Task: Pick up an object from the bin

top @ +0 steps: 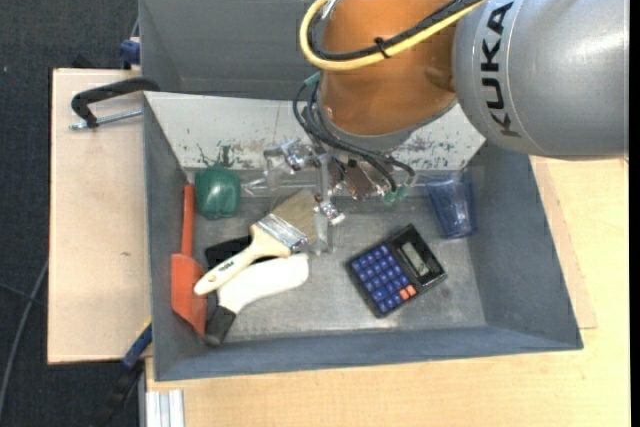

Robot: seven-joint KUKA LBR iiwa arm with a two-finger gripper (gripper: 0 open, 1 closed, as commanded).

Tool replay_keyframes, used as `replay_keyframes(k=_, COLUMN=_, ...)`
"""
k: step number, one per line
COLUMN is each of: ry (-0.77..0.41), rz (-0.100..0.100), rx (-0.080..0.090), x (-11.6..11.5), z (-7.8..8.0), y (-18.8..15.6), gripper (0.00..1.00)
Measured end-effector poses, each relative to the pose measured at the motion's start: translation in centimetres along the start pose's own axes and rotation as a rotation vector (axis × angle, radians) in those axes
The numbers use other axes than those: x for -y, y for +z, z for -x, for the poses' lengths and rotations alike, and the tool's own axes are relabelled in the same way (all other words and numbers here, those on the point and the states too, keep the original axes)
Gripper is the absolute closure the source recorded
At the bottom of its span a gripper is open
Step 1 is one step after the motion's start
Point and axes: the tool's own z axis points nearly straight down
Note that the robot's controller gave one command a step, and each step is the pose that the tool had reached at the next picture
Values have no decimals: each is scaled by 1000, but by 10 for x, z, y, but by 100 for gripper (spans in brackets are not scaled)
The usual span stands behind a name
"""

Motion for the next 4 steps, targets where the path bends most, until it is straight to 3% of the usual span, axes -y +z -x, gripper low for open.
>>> replay_keyframes(k=1, ry=-140, rz=2, rx=-2, x=-5, z=-4, y=-3, gripper=0)
replay_keyframes(k=2, ry=20, rz=3, rx=0, x=-10, z=15, y=24, gripper=0)
replay_keyframes(k=3, ry=-165, rz=2, rx=1, x=-19, z=11, y=53, gripper=0)
replay_keyframes(k=4, ry=5, rz=4, rx=2, x=16, z=-10, y=80, gripper=0)
